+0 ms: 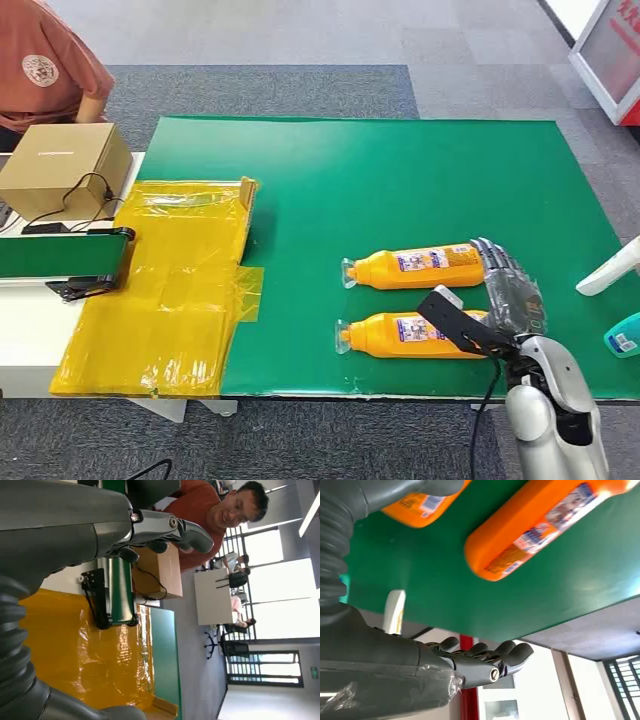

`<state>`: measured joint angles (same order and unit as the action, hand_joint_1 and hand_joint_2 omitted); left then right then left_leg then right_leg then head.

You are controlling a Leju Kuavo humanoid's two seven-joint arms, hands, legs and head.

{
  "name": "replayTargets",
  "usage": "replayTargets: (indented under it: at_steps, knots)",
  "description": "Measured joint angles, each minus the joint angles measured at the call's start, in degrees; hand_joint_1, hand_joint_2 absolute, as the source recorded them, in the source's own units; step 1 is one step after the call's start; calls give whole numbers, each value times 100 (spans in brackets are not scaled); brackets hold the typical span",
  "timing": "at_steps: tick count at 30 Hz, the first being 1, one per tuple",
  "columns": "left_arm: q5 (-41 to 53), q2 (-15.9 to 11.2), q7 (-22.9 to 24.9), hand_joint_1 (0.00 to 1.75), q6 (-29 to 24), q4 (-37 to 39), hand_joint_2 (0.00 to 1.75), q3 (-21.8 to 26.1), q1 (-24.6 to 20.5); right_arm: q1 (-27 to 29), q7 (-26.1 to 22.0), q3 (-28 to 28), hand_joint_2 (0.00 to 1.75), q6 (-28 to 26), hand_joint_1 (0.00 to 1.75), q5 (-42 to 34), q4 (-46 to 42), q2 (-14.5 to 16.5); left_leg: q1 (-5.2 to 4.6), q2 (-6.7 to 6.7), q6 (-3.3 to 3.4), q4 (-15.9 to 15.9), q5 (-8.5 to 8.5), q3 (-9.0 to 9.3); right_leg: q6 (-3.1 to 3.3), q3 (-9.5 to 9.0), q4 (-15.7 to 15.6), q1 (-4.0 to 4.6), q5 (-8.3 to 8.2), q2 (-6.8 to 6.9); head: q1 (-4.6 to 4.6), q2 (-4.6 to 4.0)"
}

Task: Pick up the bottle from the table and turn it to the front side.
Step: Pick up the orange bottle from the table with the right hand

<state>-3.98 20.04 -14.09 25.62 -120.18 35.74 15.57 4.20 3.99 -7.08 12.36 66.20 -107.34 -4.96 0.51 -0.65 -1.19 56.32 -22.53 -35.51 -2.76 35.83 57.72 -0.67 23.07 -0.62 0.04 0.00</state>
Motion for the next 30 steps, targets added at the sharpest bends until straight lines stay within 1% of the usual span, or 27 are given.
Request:
replayTargets:
  at_steps: [2, 7, 11, 16, 22, 26, 30]
  knots:
    - [-40, 0, -3, 0, -3, -10, 175, 30, 15, 58, 45, -1, 175, 100, 0, 75, -100, -113, -1, 0, 1, 0, -1, 0, 0, 0, 0, 0, 0, 0, 1, 0]
    - [-205, 0, -21, 0, 2, -107, 175, 178, 52, 330, 178, -1, 175, 510, 0, 285, -515, -574, -1, 0, 2, 0, -3, 0, -2, 0, -1, -1, 2, 0, 0, 0]
    - [-224, 0, -32, 0, 25, -139, 175, 263, 46, 497, 254, 3, 175, 660, 0, 537, -668, -747, -1, 0, -1, 0, -5, 1, -1, 0, -1, -1, 2, -1, 0, 0]
    - [-200, 0, -48, 0, 77, -175, 175, 307, 12, 580, 272, 74, 175, 666, 0, 722, -701, -783, -1, 0, -2, 0, -4, 2, -1, -1, -1, 0, 2, -1, 1, 0]
    - [-117, 0, -51, 0, 145, -221, 175, 310, -78, 584, 288, 220, 175, 551, 0, 989, -618, -771, -1, 0, -2, 0, -4, 3, -1, -2, -1, -1, 2, -1, 1, 0]
    - [-69, 0, -51, 0, 205, -240, 175, 306, -117, 582, 290, 286, 175, 483, 0, 1187, -410, -701, -1, 0, -2, 0, -5, 3, -1, -1, -1, -1, 3, -1, 0, 0]
    - [23, 0, -42, 0, 247, -242, 175, 283, -145, 579, 213, 296, 175, 483, 0, 1133, -148, -621, -1, 0, -2, 0, -5, 4, -1, -1, -1, 0, 3, -1, 0, 0]
